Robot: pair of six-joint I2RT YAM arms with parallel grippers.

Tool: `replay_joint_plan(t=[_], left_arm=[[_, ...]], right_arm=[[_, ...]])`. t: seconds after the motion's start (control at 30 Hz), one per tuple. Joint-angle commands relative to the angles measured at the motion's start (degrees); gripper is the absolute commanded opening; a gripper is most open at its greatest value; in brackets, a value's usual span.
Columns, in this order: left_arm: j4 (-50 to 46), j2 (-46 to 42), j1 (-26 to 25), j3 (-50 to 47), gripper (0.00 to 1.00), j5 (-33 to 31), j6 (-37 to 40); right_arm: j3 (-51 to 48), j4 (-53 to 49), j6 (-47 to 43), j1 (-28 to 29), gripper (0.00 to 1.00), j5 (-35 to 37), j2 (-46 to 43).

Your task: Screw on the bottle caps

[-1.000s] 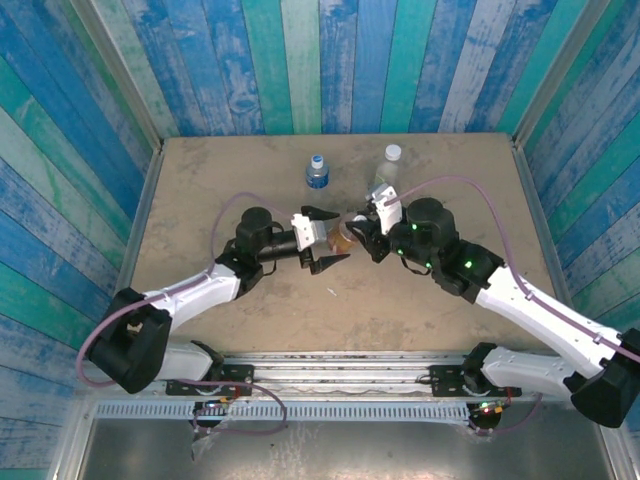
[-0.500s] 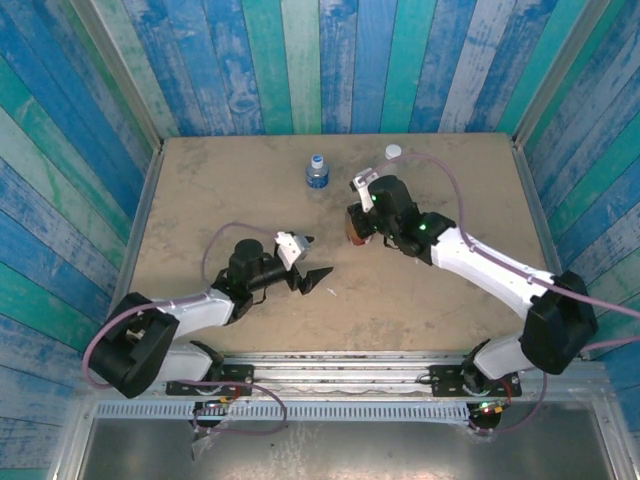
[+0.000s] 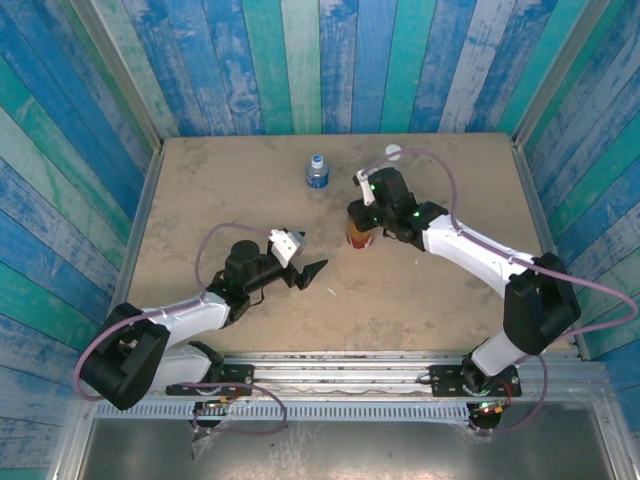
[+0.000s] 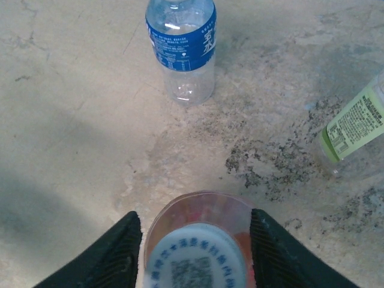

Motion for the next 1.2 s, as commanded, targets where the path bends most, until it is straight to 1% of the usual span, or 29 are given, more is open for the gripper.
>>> replay_joint_plan(t=[0.0,0.07,0.13,0.23,0.27,0.3,0.43,0.5,0.57,0.63,0.67,0.73,0.8,0.9,0.93,1.0,1.07,1.17], left_arm=[[0.16,-1.61,0.2,1.55,0.94,-1.62,-0.78],[0.29,-1.9,0.29,2.06,0.94,-3.27,-0.7],[0.46,-2.37,1.35,2.79,0.94,-4.85,-0.73],[1.72,-2.97,3.41,3.15,0.94,-8.23,-0.68],[2.21,-3.12,4.31,3.31,0.94,-10.33,-0.55],[2.33,-3.12,5.4,3.62,0.94,-11.78,-0.23],[-1.14,-3.46,10.56,5.63,0.94,-17.01,0.95],[-2.14,-3.9,12.84,5.03,0.94,-22.4,1.09],[-1.36,-4.34,14.81,3.28,0.94,-26.84,0.49],[1.2,-4.7,16.89,0.93,0.94,-28.85,-0.84],[3.1,-4.65,18.02,-0.44,0.94,-29.36,-1.59],[5.17,-3.93,19.69,-1.51,0.94,-29.64,-1.76],[6.03,-1.92,20.37,-1.47,0.94,-30.73,-0.86],[9.46,1.34,21.1,-1.64,0.94,-31.05,0.85],[11.13,1.77,21.59,-2.0,0.94,-30.91,0.83],[13.94,5.41,23.68,-2.59,0.95,-29.61,-0.74],[16.54,7.42,26.14,-3.12,0.95,-27.34,-2.71],[20.93,10.18,28.5,-4.28,0.95,-24.72,-4.36]], right_arm=[[0.95,-1.27,-1.43,-0.37,0.6,-0.27,-2.19],[1.08,-1.15,-3.17,-0.36,0.7,0.45,-4.16],[0.84,-1.0,-4.77,-0.54,0.77,1.23,-6.58],[-1.06,0.91,-6.69,-1.08,0.84,3.4,-10.78],[-2.63,2.45,-7.65,-1.07,0.86,4.62,-12.55],[-4.41,3.96,-8.52,-2.92,0.88,5.84,-14.46],[-12.31,10.19,-9.65,-7.95,0.92,7.15,-21.81],[-17.74,14.6,-11.22,-11.55,0.93,7.71,-24.91],[-24.23,21.42,-14.44,-14.5,0.93,7.43,-26.72],[-30.41,28.21,-16.55,-16.86,0.93,6.92,-27.45],[-33.14,31.36,-16.73,-18.29,0.93,6.55,-27.34],[-36.22,34.29,-16.02,-20.71,0.93,6.5,-26.02],[-38.55,37.96,-15.38,-23.08,0.94,5.82,-23.76],[-41.89,46.98,-14.76,-26.77,0.95,3.7,-18.67],[-41.86,47.52,-15.41,-27.55,0.95,3.36,-17.14],[-42.68,52.1,-14.42,-29.89,0.95,1.69,-13.47],[-43.0,54.15,-13.21,-31.82,0.96,-0.95,-10.87],[-44.31,59.69,-12.65,-32.81,0.96,-2.83,-6.43]])
